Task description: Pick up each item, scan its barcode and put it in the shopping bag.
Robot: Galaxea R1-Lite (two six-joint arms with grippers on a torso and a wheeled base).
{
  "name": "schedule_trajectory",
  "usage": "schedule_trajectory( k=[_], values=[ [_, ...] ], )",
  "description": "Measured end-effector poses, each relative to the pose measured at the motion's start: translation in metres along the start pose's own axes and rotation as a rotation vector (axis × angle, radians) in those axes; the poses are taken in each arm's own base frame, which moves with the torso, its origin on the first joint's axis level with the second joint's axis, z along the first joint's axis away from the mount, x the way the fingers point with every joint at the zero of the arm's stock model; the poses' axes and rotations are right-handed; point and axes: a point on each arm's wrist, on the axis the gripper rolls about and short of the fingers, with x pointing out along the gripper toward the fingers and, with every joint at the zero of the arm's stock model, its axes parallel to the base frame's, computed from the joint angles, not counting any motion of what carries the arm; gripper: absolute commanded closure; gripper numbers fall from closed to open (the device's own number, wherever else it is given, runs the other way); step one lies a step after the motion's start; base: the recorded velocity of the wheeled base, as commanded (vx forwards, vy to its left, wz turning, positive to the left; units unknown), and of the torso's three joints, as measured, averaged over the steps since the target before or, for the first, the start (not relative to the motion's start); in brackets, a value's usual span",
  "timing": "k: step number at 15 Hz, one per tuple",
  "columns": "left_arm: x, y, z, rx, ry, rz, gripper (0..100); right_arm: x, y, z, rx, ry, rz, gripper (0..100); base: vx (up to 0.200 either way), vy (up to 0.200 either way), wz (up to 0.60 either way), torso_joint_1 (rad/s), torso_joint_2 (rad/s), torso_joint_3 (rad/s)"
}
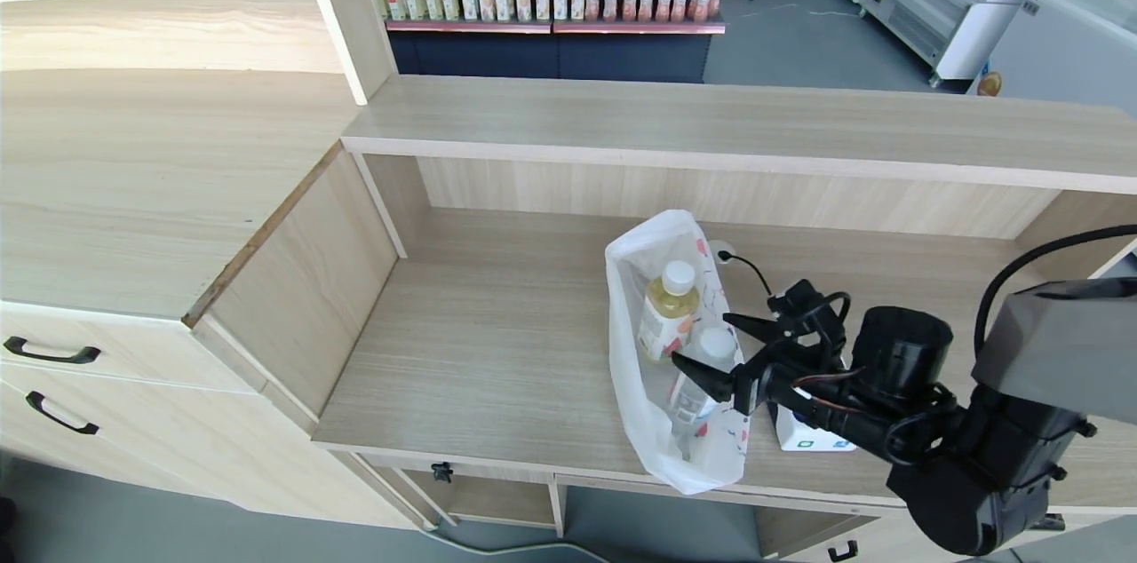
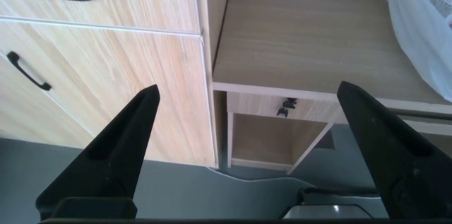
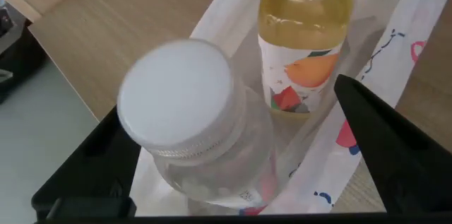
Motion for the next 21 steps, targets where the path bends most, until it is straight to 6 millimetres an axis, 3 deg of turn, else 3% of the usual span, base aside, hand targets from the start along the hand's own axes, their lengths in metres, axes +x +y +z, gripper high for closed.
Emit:
schedule_trajectory(
  k=[5, 7, 9, 12, 15, 18, 21],
  values=[
    [0.000, 0.000, 0.000, 0.000, 0.000, -0.001, 0, -0.074, 0.003, 0.056, 0.093, 0.039, -0.120, 0, 0.000, 0.000, 0.00, 0.000, 0.00, 0.000],
    [0.000, 0.000, 0.000, 0.000, 0.000, 0.000, 0, -0.118, 0.009, 0.074, 0.110, 0.090, -0.279, 0, 0.000, 0.000, 0.00, 0.000, 0.00, 0.000],
    [0.000, 0.000, 0.000, 0.000, 0.000, 0.000, 0, -0.169, 0.025, 0.079, 0.116, 0.126, -0.428, 0, 0.000, 0.000, 0.00, 0.000, 0.00, 0.000],
    [0.000, 0.000, 0.000, 0.000, 0.000, 0.000, 0, -0.238, 0.059, 0.061, 0.112, 0.166, -0.561, 0, 0.000, 0.000, 0.00, 0.000, 0.00, 0.000],
    [0.000, 0.000, 0.000, 0.000, 0.000, 0.000, 0, -0.287, 0.091, 0.031, 0.101, 0.170, -0.652, 0, 0.000, 0.000, 0.00, 0.000, 0.00, 0.000],
    [0.000, 0.000, 0.000, 0.000, 0.000, 0.000, 0, -0.311, 0.109, 0.010, 0.079, 0.075, -0.755, 0, 0.000, 0.000, 0.00, 0.000, 0.00, 0.000],
    [0.000, 0.000, 0.000, 0.000, 0.000, 0.000, 0, -0.318, 0.115, 0.002, 0.100, 0.011, -0.786, 0, 0.000, 0.000, 0.00, 0.000, 0.00, 0.000]
  ],
)
